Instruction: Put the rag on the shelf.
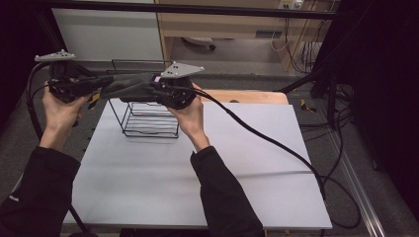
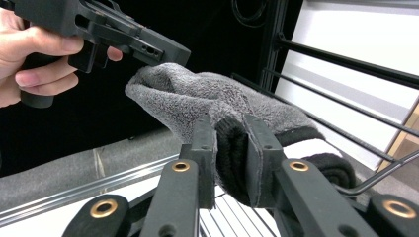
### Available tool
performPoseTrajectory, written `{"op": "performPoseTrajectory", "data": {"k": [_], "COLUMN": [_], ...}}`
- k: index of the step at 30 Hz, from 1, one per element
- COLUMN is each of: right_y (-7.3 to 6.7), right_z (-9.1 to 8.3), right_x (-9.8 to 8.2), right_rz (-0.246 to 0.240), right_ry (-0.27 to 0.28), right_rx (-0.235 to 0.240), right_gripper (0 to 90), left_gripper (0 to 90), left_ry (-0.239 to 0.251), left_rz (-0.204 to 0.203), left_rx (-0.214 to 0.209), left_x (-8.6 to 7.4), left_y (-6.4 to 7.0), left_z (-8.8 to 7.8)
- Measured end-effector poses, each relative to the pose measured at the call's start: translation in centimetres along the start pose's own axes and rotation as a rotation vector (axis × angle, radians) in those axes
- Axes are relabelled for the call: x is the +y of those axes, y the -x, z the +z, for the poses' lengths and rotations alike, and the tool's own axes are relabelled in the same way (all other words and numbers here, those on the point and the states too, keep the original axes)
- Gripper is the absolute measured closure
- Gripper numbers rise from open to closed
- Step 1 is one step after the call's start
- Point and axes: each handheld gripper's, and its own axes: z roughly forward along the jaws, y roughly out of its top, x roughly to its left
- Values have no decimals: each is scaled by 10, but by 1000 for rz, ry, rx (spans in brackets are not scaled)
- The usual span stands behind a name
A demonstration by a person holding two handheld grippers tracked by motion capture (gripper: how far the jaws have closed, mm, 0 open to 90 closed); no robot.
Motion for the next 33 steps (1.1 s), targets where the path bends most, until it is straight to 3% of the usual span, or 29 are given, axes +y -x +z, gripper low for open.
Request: {"op": "performPoseTrajectory", "data": {"k": [7,11,14,17,20,23,27,33], "right_y": [-1,0,2,4,3,4,9,14], "right_z": [-2,-6,-6,-1,6,12,15,22], "right_x": [2,7,8,3,-5,-13,-24,-37], "right_rz": [31,53,77,90,89,100,139,152], "right_ry": [-30,1,1,-63,-116,-150,-157,-164], "right_rx": [44,57,48,19,5,-10,-16,-29], "right_gripper": [617,565,674,810,875,894,900,875], "left_gripper": [895,895,895,895,895,895,895,894], "left_ry": [-30,-48,-57,-54,-57,-58,-55,-34], "left_rz": [14,28,34,26,22,10,2,-18], "left_rx": [-19,-19,-16,-26,-29,-33,-28,-12], "left_x": [-15,-23,-29,-36,-42,-49,-58,-65], "left_y": [0,0,0,-1,-3,-6,-8,-12], "left_z": [4,9,12,15,19,22,28,37]}}
